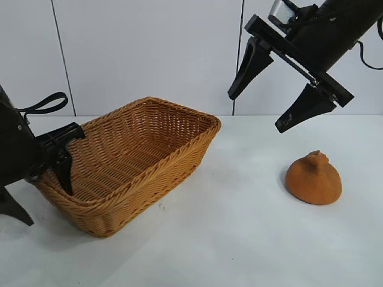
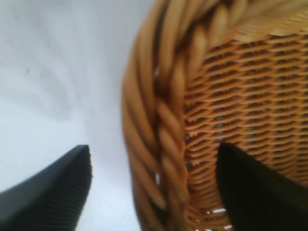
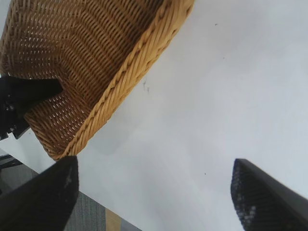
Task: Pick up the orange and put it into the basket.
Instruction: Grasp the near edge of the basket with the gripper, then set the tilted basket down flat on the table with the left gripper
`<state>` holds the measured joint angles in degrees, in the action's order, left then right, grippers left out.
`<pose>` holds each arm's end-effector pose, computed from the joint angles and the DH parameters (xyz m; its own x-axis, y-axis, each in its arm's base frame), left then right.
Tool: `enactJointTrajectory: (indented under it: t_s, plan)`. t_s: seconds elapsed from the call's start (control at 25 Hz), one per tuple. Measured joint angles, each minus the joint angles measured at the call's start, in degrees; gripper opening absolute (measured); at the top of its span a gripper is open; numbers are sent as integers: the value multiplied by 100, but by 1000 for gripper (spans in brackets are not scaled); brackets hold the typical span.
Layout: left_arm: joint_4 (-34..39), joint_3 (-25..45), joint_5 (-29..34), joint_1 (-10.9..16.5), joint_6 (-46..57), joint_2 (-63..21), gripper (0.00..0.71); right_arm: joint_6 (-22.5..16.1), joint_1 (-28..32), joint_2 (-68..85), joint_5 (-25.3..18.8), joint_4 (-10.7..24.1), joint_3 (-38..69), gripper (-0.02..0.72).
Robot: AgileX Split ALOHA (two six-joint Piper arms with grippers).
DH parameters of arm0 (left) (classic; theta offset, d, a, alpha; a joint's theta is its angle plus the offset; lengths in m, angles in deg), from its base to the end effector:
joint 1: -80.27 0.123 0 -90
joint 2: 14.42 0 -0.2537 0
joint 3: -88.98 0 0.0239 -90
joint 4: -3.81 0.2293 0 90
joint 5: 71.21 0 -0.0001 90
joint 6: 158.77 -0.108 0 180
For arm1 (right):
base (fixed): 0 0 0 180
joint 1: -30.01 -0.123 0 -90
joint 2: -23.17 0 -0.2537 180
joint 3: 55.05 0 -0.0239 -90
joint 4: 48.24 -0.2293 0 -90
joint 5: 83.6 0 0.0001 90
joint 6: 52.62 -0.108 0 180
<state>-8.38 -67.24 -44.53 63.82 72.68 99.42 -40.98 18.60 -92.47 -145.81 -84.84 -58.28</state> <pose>0.2893 -0.0961 0.0985 -0.6993 -0.7132 -0.0489 -0.6734 0.6801 -0.2897 0.3299 0.1247 0.1963 -0.9890 -0.0871 -0.1198 -0.1384 0.8314 0.5381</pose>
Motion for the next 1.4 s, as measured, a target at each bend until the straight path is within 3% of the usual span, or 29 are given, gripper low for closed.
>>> enactJointTrajectory:
  t_s: [0.04, 0.08, 0.16, 0.32, 0.68, 0.88, 1.4]
  plan:
    - [-29, -5, 0, 0, 0, 0, 162, 0, 0, 0, 0, 0, 0, 590]
    - [-130, -12, 7, 5, 68, 0, 109, 0, 0, 0, -8, 0, 0, 590]
    - [-151, -58, 28, 12, 73, 0, 87, 0, 0, 0, -7, 0, 0, 590]
    - [-158, -505, 553, 41, -136, 6, 83, 0, 0, 0, -11, 0, 0, 590]
    - [-389, -2425, 2325, 685, -2582, 733, 83, 0, 0, 0, -11, 18, 0, 590]
    - [-579, -3317, 3215, 639, -3902, 1221, 83, 0, 0, 0, -11, 20, 0, 590]
    - [-591, -3605, 3159, 530, -4167, 1703, 83, 0, 0, 0, -11, 20, 0, 590]
